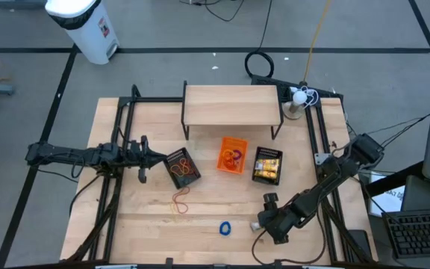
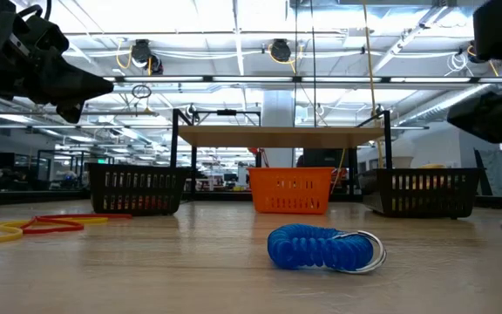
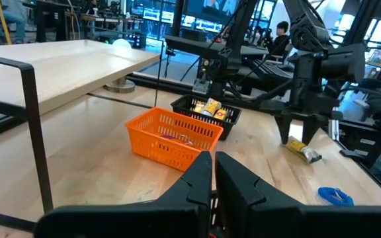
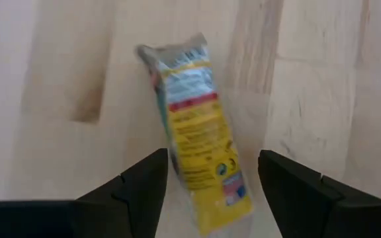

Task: Pick & Place Office Desk Supplies
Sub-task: Put the crayon box into the right black bin

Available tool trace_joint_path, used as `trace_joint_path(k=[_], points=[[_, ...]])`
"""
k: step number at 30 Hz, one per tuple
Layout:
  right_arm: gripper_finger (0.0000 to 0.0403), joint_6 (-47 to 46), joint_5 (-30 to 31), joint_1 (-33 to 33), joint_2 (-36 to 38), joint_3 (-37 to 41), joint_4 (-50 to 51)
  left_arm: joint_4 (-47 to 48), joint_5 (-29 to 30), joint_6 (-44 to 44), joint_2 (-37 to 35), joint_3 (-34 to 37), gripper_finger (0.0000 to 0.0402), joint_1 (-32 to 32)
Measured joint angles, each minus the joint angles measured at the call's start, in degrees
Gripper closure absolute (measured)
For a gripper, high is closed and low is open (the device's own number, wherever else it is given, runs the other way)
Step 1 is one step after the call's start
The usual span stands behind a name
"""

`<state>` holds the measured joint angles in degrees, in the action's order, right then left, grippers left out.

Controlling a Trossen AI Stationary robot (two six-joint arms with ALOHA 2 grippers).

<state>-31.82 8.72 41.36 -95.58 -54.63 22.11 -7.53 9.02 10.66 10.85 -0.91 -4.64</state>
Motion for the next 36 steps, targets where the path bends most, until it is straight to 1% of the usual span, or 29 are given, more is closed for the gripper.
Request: trace_joint_path(k=[3, 8, 11, 14, 17, 19, 21, 25, 29, 31, 33, 36], points=[[0.0182, -0.3, -1.5, 0.0, -1.1, 0.0, 0.0, 0.2, 0.0, 0.0, 0.0, 0.0, 0.0382, 0.0], [0.0189, -0.5, -1.6, 0.0, -2.6, -0.1, -0.3, 0.3, 0.0, 0.0, 0.0, 0.0, 0.0382, 0.0], [0.0201, -0.6, -2.4, -0.2, -2.7, -0.1, -0.4, 0.4, 0.0, 0.0, 0.0, 0.0, 0.0382, 0.0], [0.0226, -2.5, -2.9, -0.6, -2.4, -0.1, -0.2, 0.4, 0.0, 0.0, 0.0, 0.0, 0.0382, 0.0], [0.0264, -3.4, -3.4, -1.2, -2.2, -0.1, -0.2, 0.4, 0.0, 0.0, 0.0, 0.0, 0.0382, 0.0], [0.0289, -2.2, -3.8, -1.3, -2.0, 0.0, -0.5, 0.4, 0.0, 0.0, 0.0, 0.0, 0.0382, 0.0], [0.0304, -0.2, -4.6, -1.6, -2.0, 0.0, -1.8, 0.4, 0.0, 0.0, 0.0, 0.0, 0.0382, 0.0], [0.0303, 3.9, -6.1, -2.0, -1.8, 0.2, -6.5, 0.5, 0.0, 0.0, 0.0, 0.0, 0.0382, 0.0], [0.027, 7.8, -6.0, -2.8, 0.4, 0.2, -11.4, 0.5, 0.0, 0.0, 0.0, 0.0, 0.0382, 0.0], [0.0263, 10.7, -6.0, -3.2, 1.9, 0.2, -12.8, 0.5, 0.0, 0.0, 0.0, 0.0, 0.0382, 0.0], [0.0268, 14.2, -6.0, -3.7, 3.6, 0.2, -14.2, 0.5, 0.0, 0.0, 0.0, 0.0, 0.0382, 0.0], [0.0289, 20.4, -6.1, -4.3, 7.1, 0.7, -17.1, 0.5, -0.1, 0.0, 0.0, 0.0, 0.0382, 0.0]])
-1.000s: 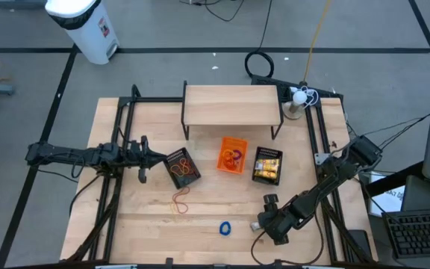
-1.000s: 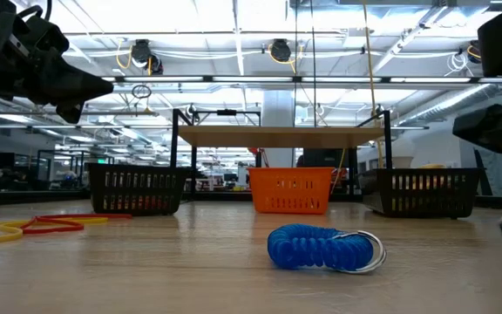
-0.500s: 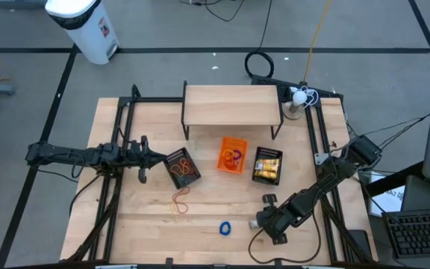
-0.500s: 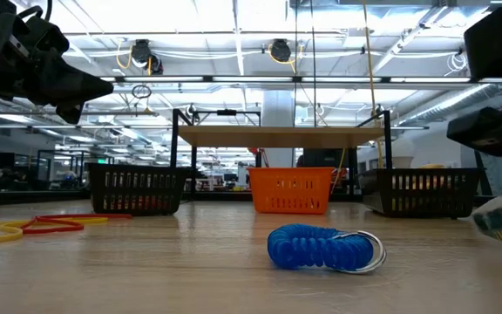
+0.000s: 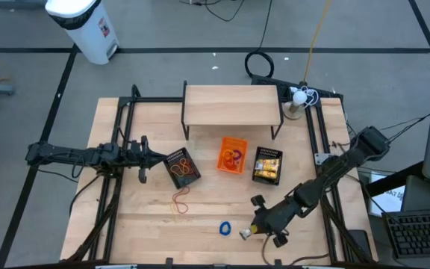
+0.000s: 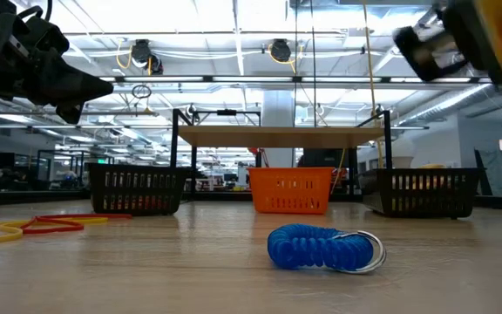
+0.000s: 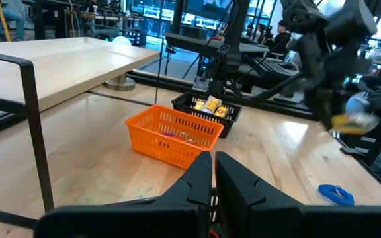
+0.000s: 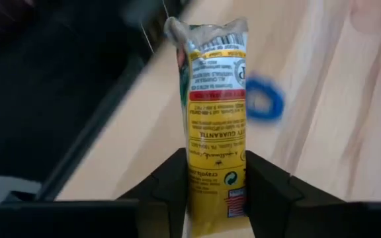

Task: Pick & Place Office Desk Supplies
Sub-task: Put the crayon box into the right black bin

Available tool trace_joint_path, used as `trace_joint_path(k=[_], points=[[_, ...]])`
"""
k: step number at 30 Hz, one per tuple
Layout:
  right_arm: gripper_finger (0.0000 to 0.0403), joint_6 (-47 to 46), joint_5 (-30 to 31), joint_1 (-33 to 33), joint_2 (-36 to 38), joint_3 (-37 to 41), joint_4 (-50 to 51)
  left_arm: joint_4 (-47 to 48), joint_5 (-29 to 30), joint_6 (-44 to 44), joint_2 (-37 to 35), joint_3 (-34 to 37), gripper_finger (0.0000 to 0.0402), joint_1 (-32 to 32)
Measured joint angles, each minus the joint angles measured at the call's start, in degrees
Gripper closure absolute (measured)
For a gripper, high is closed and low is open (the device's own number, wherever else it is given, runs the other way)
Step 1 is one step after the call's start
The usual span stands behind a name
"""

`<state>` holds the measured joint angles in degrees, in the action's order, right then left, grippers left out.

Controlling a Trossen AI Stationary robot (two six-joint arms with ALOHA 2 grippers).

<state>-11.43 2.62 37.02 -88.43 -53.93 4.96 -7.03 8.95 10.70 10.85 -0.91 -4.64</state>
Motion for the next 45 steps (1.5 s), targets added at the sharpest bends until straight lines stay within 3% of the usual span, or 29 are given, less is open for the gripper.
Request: trace_joint_path(k=[6, 11, 15, 22, 30, 36, 45], points=[[0.0304, 9.1, -7.3, -3.2, 12.5, 10.2, -20.3, 0.0, 0.0, 0.0, 0.0, 0.0, 0.0382, 0.0], [0.0282, 9.6, -6.9, -7.3, 25.4, 23.0, -35.0, 0.0, 0.0, -0.3, 0.0, 0.0, 0.0382, 0.0], [0.0289, 9.8, -7.0, -11.1, 35.7, 32.6, -46.8, 0.0, 0.0, -0.5, 0.0, 0.0, 0.0382, 0.0], [0.0323, 9.3, -6.9, -16.6, 52.1, 38.8, -39.5, 0.0, 0.0, -1.7, 0.0, 0.0, 0.0382, 0.0], [0.0319, 12.2, -4.4, -17.6, 66.3, 38.8, -27.2, 0.0, 0.1, -2.0, 0.0, 0.0, 0.0382, 0.0], [0.0323, 12.3, -2.8, -17.6, 70.0, 39.2, -22.8, 0.8, 0.0, -1.8, 0.0, 0.0, 0.0382, 0.0], [0.0323, 11.9, -2.8, -17.6, 70.0, 49.2, -36.4, 1.8, 0.1, -1.7, 0.0, 0.0, 0.0382, 0.0]])
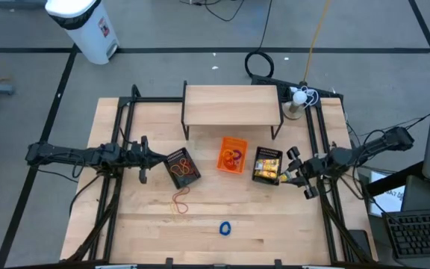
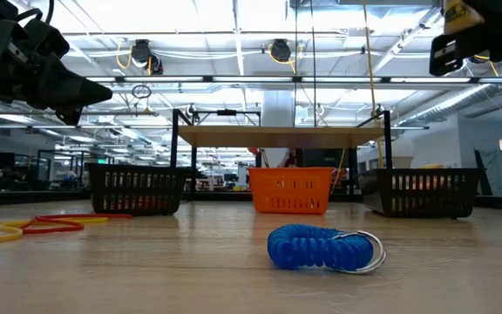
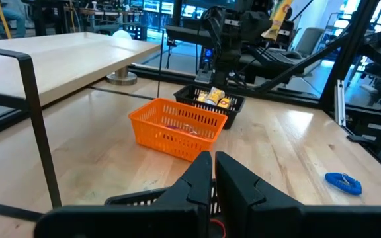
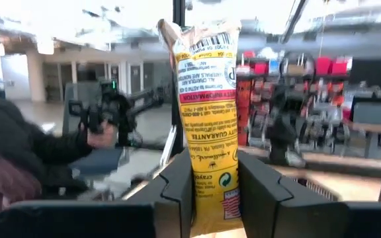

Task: Pick & Place Office Desk Supplies
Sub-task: Put the crayon box into the right black bin

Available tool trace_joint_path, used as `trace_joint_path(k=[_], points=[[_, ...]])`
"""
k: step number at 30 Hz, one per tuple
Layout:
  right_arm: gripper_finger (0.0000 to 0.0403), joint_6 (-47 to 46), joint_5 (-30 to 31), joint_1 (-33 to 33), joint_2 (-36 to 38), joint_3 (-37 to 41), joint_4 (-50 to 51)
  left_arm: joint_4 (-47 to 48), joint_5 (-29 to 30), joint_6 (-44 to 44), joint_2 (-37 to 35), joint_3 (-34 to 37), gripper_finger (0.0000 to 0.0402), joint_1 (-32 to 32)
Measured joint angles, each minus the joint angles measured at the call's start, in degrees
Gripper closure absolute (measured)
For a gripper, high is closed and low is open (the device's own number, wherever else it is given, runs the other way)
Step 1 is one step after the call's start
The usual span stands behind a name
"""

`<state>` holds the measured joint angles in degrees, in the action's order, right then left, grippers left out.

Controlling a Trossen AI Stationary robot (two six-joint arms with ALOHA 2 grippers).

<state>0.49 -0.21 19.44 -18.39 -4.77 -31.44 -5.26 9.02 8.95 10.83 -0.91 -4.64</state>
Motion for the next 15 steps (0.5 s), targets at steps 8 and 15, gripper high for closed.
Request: trace_joint_path(k=[8, 15], points=[[0.0322, 0.0, 0.2, 0.0, 0.0, -0.5, 0.6, 0.0, 0.0, -0.1, 0.0, 0.0, 0.0382, 0.0], [0.0324, 0.8, 7.3, 0.2, -6.4, -8.6, 11.5, 0.0, 0.1, -0.2, 0.0, 0.0, 0.0382, 0.0]])
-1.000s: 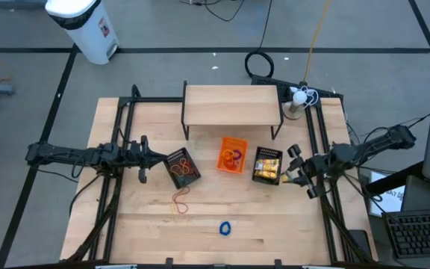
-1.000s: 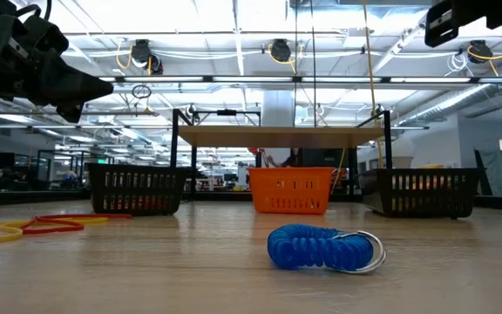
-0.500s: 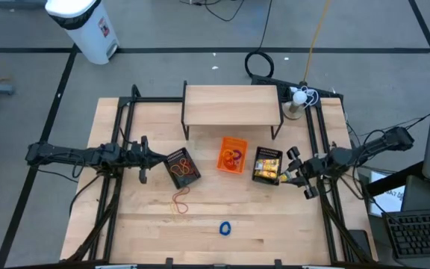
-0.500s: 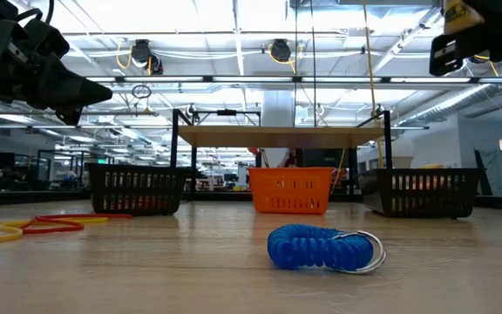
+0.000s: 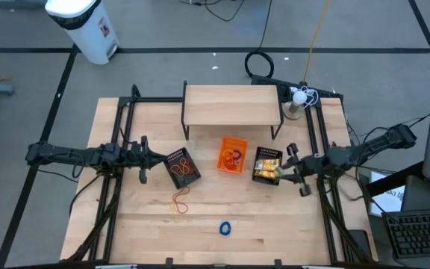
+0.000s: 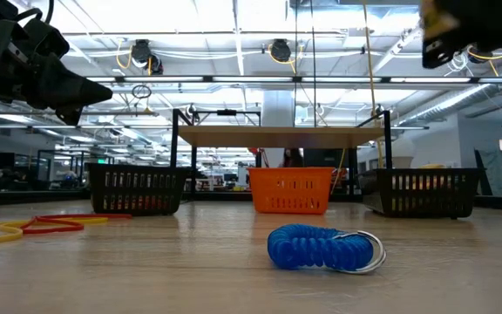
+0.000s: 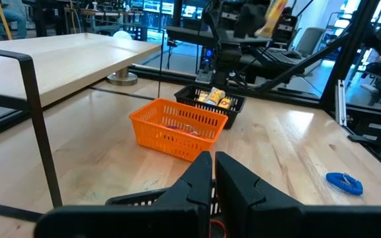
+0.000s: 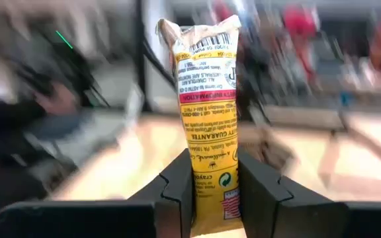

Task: Pick & Place Office Desk Supplies
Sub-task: Put the crayon box into the right black bin

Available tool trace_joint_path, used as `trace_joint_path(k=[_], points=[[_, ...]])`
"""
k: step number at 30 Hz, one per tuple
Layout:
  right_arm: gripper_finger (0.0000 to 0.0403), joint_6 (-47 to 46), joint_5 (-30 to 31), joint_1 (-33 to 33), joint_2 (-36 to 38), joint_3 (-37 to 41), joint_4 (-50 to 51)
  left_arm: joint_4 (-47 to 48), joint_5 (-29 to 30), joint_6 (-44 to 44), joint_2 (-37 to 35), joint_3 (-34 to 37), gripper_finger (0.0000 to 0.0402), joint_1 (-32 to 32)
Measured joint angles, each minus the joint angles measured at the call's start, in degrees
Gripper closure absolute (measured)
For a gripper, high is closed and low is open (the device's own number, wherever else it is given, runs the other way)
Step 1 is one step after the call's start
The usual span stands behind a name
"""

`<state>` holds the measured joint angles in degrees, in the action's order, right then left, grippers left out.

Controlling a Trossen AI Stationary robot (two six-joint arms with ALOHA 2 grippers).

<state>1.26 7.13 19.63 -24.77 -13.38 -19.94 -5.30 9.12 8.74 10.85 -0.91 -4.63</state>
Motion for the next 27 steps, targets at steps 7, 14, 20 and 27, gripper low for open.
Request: trace_joint_path(k=[7, 14, 20, 27], points=[[0.0324, -8.4, 9.9, 0.0, -19.1, -16.2, 23.1, 0.0, 1.2, 0.0, 0.0, 0.0, 0.0382, 0.0], [0.0324, -17.1, 15.2, -0.4, -35.7, -26.0, 40.4, 0.2, 1.4, 0.3, 0.0, 0.0, 0.0382, 0.0], [0.0324, -26.1, 15.4, -2.5, -41.3, -27.8, 51.0, 0.7, 1.4, 0.2, 0.0, 0.0, 0.0382, 0.0], [0.0323, -27.8, 12.1, -3.5, -42.7, -27.8, 51.9, 0.7, 1.4, 0.1, 0.0, 0.0, 0.0382, 0.0]])
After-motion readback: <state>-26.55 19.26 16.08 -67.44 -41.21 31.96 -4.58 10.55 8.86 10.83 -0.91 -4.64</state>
